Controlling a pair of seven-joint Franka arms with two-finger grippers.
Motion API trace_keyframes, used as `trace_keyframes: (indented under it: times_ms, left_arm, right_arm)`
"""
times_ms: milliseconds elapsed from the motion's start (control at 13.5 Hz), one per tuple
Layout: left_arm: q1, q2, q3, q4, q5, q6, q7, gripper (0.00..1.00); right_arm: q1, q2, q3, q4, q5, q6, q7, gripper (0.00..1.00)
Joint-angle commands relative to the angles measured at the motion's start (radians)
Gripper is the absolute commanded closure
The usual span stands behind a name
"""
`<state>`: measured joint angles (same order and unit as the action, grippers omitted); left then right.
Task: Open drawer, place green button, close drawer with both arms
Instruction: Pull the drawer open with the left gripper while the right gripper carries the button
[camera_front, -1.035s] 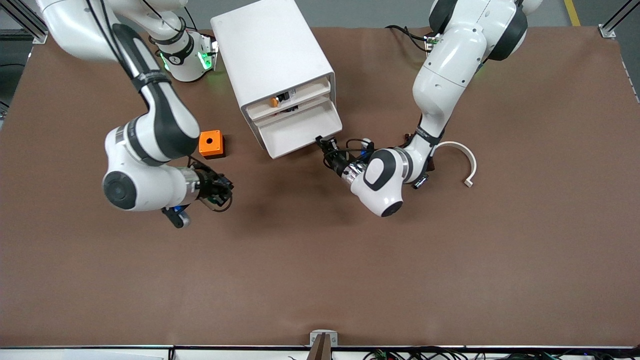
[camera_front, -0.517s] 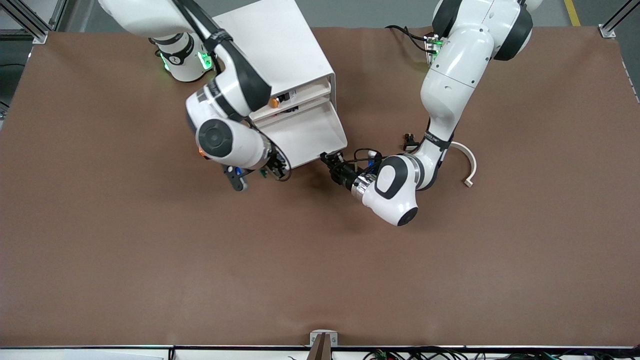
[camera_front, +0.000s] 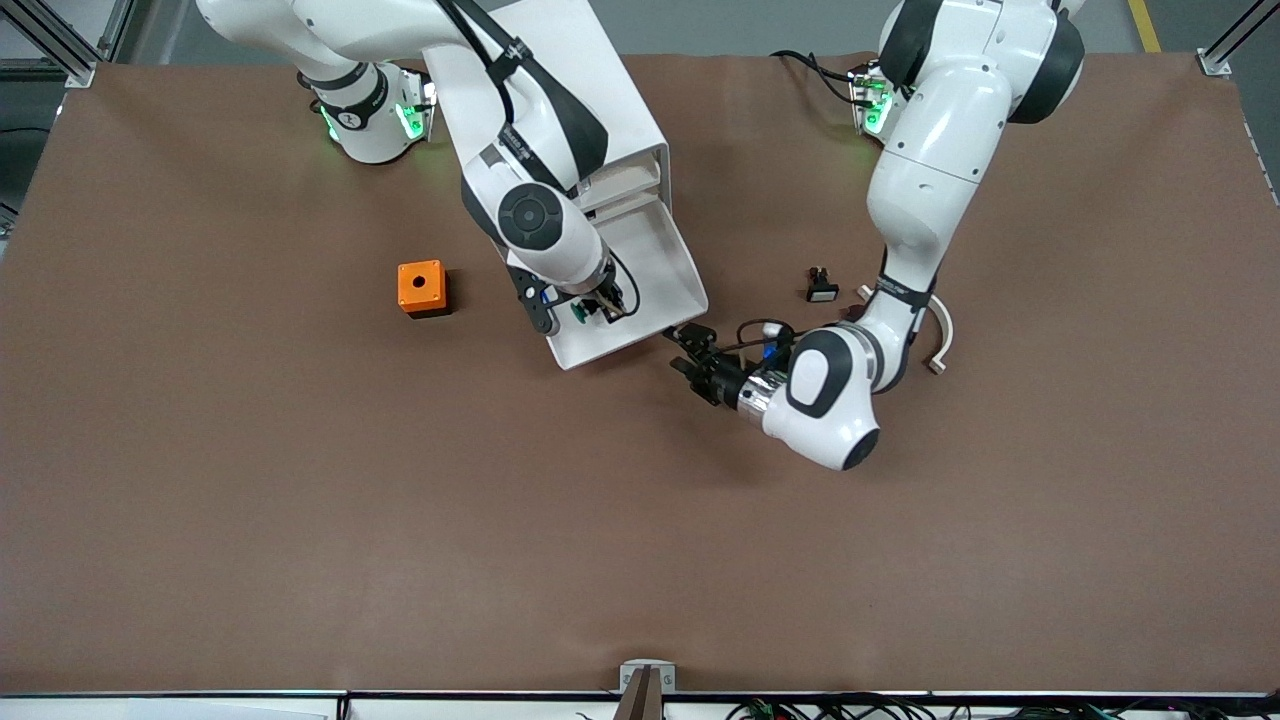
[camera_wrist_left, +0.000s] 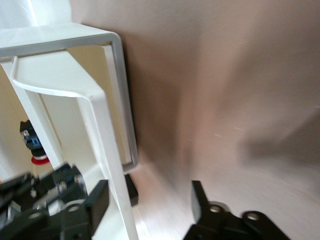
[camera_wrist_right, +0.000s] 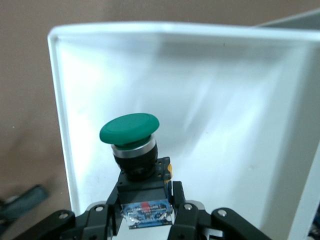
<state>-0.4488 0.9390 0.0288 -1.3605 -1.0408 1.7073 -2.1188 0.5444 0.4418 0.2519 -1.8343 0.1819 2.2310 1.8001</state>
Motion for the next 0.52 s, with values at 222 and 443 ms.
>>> trace_keyframes:
  times_ms: [222,443]
  left_arm:
    - [0.027,-0.074,0.054,0.078,0.169,-0.118,0.003,0.01]
    - [0.087,-0.138,0.057,0.080,0.209,-0.123,0.048,0.01]
  right_arm:
    - [0.034,0.017,-0.019,-0.016,-0.073,0.119,0.088,0.99]
    - [0.035,0.046,-0.019,-0.016,-0.076,0.168,0.094,0.99]
